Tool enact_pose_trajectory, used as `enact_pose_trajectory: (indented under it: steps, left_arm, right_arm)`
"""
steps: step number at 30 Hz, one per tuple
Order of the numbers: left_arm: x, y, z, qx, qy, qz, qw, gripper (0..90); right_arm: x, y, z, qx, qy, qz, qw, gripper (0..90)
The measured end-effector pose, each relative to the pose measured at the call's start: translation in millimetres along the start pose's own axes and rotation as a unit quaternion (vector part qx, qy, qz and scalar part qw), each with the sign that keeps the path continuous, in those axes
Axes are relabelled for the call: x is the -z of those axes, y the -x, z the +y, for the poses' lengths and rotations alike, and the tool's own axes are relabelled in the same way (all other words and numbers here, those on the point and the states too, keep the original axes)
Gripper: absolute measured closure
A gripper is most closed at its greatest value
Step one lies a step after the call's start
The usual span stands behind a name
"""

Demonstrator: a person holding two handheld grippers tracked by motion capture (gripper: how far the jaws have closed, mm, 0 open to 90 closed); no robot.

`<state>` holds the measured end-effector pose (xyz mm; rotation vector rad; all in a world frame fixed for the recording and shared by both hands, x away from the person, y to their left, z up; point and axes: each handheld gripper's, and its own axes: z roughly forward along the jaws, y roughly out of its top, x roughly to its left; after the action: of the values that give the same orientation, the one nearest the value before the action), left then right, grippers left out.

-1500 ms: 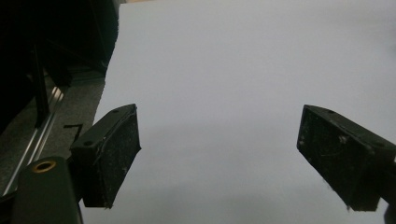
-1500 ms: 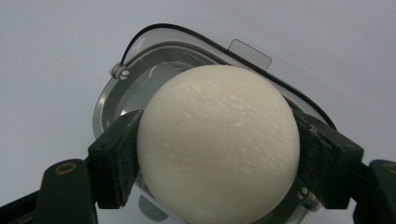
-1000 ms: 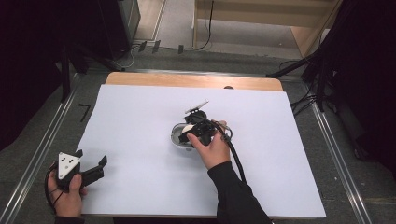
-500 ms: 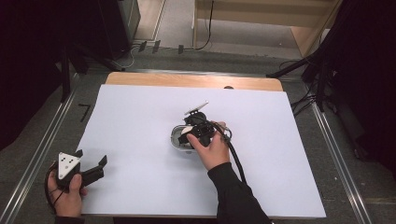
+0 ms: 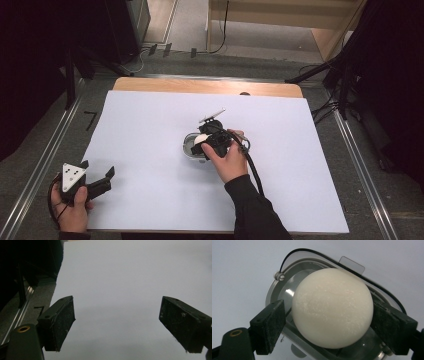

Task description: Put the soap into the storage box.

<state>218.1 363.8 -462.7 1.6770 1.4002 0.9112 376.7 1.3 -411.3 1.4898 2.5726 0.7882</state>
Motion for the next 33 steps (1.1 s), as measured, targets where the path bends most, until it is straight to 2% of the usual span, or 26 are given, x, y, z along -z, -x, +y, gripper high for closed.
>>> enact_pose_trajectory:
  steps: [11, 21, 33]
  left_arm:
    - [-0.1, 0.1, 0.0, 0.000, 0.000, 0.000, 1.0000, 13.9]
    - [-0.1, 0.1, 0.1, -0.001, -0.001, 0.000, 1.0000, 13.9]
    - [-0.1, 0.2, 0.1, -0.001, -0.002, 0.000, 1.0000, 13.9]
  right_arm:
    - [8.8, 3.4, 0.2, -0.002, 0.018, 0.001, 0.9998, 13.9]
    - [16.0, 5.6, -1.0, -0.001, 0.024, -0.002, 0.9997, 13.3]
    - [30.1, 16.3, -6.7, -0.001, 0.032, -0.011, 0.9994, 13.0]
